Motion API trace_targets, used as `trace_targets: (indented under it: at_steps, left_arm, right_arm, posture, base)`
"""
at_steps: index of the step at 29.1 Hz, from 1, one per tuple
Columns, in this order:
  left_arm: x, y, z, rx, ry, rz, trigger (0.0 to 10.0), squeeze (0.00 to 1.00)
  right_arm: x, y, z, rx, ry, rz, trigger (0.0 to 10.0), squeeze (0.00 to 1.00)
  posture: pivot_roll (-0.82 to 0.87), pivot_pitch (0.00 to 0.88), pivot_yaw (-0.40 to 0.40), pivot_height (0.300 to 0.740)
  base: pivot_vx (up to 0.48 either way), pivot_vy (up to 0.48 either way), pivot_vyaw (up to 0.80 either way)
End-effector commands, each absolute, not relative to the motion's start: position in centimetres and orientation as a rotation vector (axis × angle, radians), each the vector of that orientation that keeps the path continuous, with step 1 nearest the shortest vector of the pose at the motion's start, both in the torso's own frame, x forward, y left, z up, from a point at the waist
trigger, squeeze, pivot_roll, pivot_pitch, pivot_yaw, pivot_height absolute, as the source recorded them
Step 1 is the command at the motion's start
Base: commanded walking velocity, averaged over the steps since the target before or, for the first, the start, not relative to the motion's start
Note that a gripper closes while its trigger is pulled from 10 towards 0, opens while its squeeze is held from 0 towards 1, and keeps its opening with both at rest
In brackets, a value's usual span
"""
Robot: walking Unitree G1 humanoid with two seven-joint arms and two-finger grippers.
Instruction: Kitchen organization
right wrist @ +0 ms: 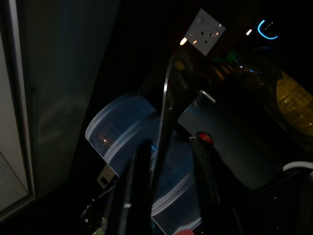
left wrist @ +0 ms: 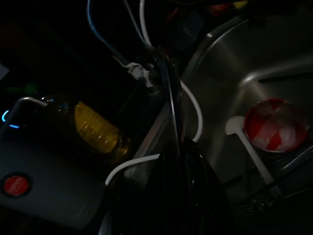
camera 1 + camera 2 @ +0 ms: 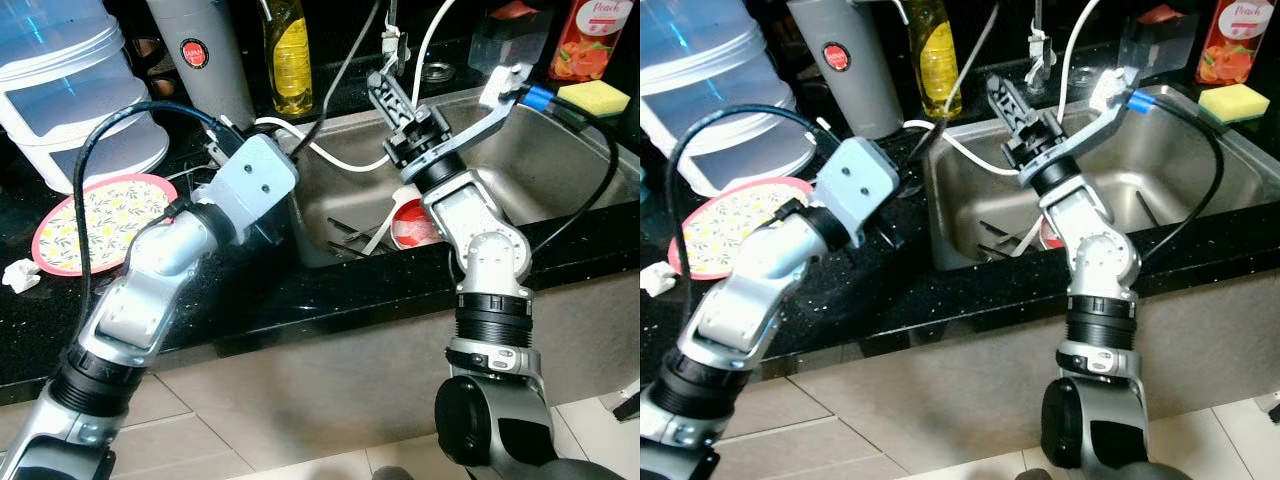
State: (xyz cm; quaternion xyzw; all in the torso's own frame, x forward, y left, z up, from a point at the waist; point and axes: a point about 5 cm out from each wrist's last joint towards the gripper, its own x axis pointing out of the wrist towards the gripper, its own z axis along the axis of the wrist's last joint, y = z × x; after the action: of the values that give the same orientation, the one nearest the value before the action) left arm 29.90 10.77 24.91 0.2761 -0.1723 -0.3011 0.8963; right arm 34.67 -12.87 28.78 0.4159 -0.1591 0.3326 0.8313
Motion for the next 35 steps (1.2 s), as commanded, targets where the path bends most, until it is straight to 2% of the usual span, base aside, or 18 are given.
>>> trace_targets:
  at_steps: [1, 5, 6, 20, 21, 35]
  left_arm:
    - [29.7, 10.3, 24.9, 0.559, -0.364, -0.651, 10.0, 0.0]
    - [29.7, 10.0, 24.8, 0.554, -0.365, -0.666, 10.0, 0.0]
    - [29.6, 9.8, 24.8, 0.55, -0.367, -0.675, 10.0, 0.0]
    - [29.1, 8.3, 24.2, 0.547, -0.37, -0.75, 10.0, 0.0]
    - [29.1, 8.4, 24.0, 0.548, -0.363, -0.739, 10.0, 0.0]
    - [29.6, 8.9, 24.4, 0.568, -0.37, -0.654, 10.0, 0.0]
  right_arm:
    - [34.2, -12.2, 29.4, 0.891, -0.344, 0.759, 10.0, 1.0]
    - [34.2, -12.3, 29.5, 0.898, -0.338, 0.76, 10.0, 1.0]
    - [34.2, -12.2, 29.5, 0.897, -0.333, 0.761, 10.0, 0.0]
    - [34.3, -12.1, 29.3, 0.861, -0.303, 0.753, 10.0, 0.0]
    - [34.5, -11.9, 29.4, 0.858, -0.3, 0.755, 0.0, 0.0]
    - [34.8, -11.5, 29.2, 0.865, -0.288, 0.763, 0.0, 0.0]
  posture:
    - [-0.05, 0.0, 0.139, 0.74]
    - [-0.06, 0.0, 0.142, 0.74]
    - [-0.07, 0.0, 0.144, 0.74]
    - [-0.07, 0.0, 0.136, 0.74]
    - [-0.05, 0.0, 0.132, 0.74]
    - [-0.01, 0.0, 0.097, 0.74]
  base:
    - [0.0, 0.0, 0.0]
    - [0.0, 0.0, 0.0]
    - [0.0, 0.0, 0.0]
    - [0.0, 0.0, 0.0]
    - [0.0, 0.0, 0.0]
    - [0.0, 0.0, 0.0]
